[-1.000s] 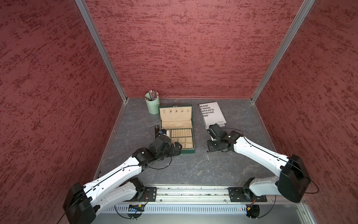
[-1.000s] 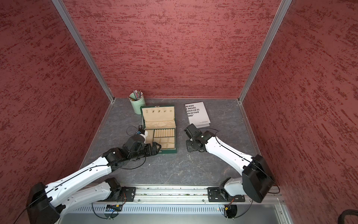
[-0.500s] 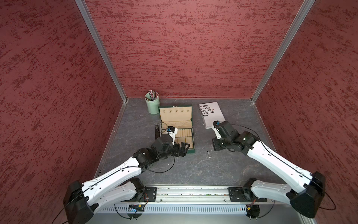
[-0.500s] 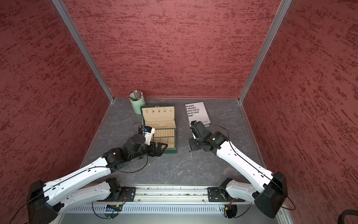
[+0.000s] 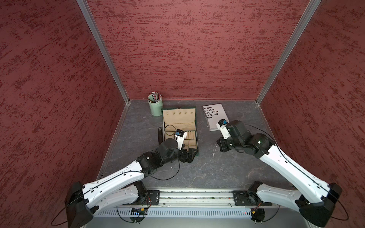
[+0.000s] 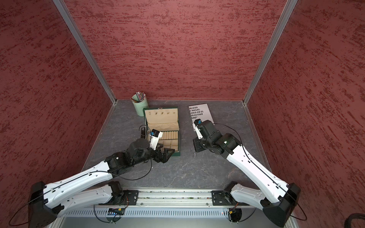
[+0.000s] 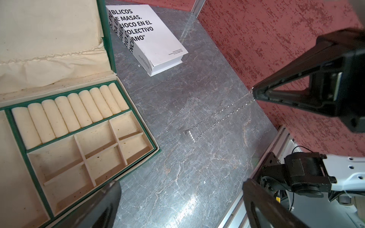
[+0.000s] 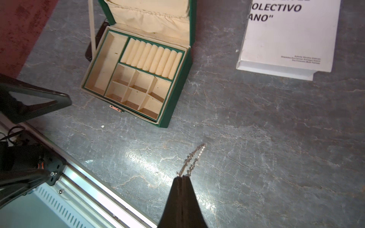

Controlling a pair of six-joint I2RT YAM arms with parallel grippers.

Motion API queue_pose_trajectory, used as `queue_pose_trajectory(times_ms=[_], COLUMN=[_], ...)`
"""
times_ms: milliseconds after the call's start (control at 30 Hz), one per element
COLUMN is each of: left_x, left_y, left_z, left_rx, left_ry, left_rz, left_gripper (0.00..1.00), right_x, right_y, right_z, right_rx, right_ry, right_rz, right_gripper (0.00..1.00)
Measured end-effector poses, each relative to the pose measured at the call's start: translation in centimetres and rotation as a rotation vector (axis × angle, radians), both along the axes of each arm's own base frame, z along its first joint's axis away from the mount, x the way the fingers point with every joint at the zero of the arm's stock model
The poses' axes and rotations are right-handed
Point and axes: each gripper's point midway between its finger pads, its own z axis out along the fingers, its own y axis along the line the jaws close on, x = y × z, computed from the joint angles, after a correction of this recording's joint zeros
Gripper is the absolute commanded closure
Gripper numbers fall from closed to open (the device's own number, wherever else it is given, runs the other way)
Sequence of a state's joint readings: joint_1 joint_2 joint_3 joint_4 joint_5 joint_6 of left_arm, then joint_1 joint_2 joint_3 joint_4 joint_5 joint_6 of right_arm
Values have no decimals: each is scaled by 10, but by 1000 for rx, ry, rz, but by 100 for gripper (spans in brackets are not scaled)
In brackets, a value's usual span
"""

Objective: Put jewelry chain into jewelry box
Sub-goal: Pick up the necklace from the center of the board.

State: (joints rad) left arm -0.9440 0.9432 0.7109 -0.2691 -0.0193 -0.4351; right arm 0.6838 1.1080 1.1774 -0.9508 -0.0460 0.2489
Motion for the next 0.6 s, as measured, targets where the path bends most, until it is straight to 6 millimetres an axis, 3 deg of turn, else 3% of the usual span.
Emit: queue_pose_trajectory(times_ms=[333, 600], left_x=[-11, -26], left_y=[3, -9], left_z=[49, 38], left_rx=[-108, -153], left_ry=[-233, -391], left_rz=[-78, -186], left_gripper=[1, 10], right_x=[-19, -36], right_y=[13, 14], right_z=[66, 131], right_rx=[87, 178], right_ry=[-82, -175], right_rz=[164, 244], right_gripper=[100, 100])
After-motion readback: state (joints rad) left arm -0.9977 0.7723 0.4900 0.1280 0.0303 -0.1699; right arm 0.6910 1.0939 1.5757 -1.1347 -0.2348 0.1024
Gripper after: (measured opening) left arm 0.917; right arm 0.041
